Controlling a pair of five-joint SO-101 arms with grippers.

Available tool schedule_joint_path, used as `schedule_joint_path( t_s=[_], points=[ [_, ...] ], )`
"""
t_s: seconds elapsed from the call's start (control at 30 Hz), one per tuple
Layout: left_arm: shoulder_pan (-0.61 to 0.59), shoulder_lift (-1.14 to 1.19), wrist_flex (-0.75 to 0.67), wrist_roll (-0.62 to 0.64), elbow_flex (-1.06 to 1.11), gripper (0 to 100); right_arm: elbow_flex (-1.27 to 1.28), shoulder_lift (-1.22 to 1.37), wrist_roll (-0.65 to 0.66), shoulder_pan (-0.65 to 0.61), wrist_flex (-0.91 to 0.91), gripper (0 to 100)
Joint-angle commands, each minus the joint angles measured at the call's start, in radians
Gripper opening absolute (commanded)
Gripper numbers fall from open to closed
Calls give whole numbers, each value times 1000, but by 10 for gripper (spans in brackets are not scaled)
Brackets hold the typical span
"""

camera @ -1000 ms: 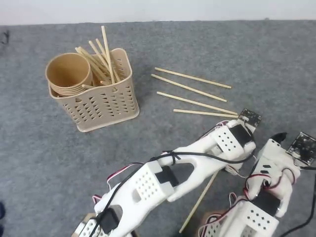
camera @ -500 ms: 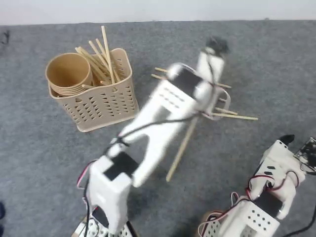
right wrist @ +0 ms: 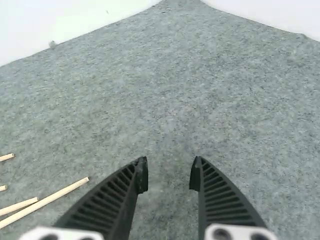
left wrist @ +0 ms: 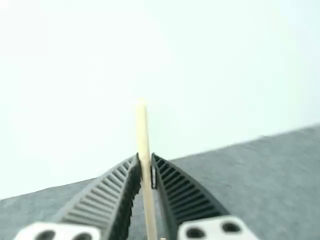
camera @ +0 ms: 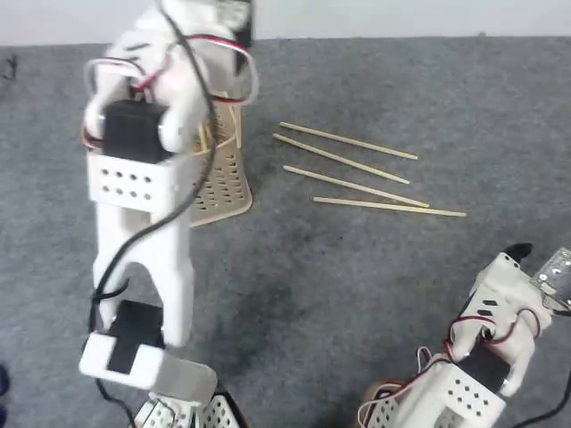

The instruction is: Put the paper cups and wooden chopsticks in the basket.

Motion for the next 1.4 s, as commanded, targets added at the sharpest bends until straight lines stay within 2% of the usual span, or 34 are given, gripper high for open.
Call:
schedule_joint_path(
  t_s=[0.0, 0.17, 0.27, 0.37, 0.47, 0.67, 0.77, 0.87, 0.93, 1.0, 1.17, 1.37],
  points=[
    [-55, -74, -15, 78, -77, 11, -31, -12, -9, 4, -22, 147],
    [-61, -106, -17, 84, -120, 11, -31, -12, -8, 4, -21, 147],
    [-118, -92, 20, 86, -113, 11, -31, -12, -6, 4, -19, 147],
    [-157, -87, 6, 86, -25, 11, -31, -12, -6, -4, -19, 147],
    [-184, -101, -78, 87, 96, 11, -31, -12, -3, -24, -18, 147],
    [-190, -236, -394, 163, 479, 11, -31, -12, -3, -25, -16, 147],
    [-189, -345, -643, 195, 769, 11, -26, -12, -3, -27, -21, 147],
    [-187, -442, -956, 196, 1056, 11, -20, -12, -3, -28, -30, 147],
    [-187, -486, -1097, 195, 1167, 11, -12, -12, -3, -28, -48, 147],
    [-187, -500, -1115, 184, 1181, 11, -6, -12, -3, -28, -58, 147],
    [-184, -500, -1022, 186, 1161, 11, -5, -12, 38, -53, -58, 147],
    [-169, -529, -987, 180, 1270, 12, -5, -12, 41, -54, -56, 147]
  ],
)
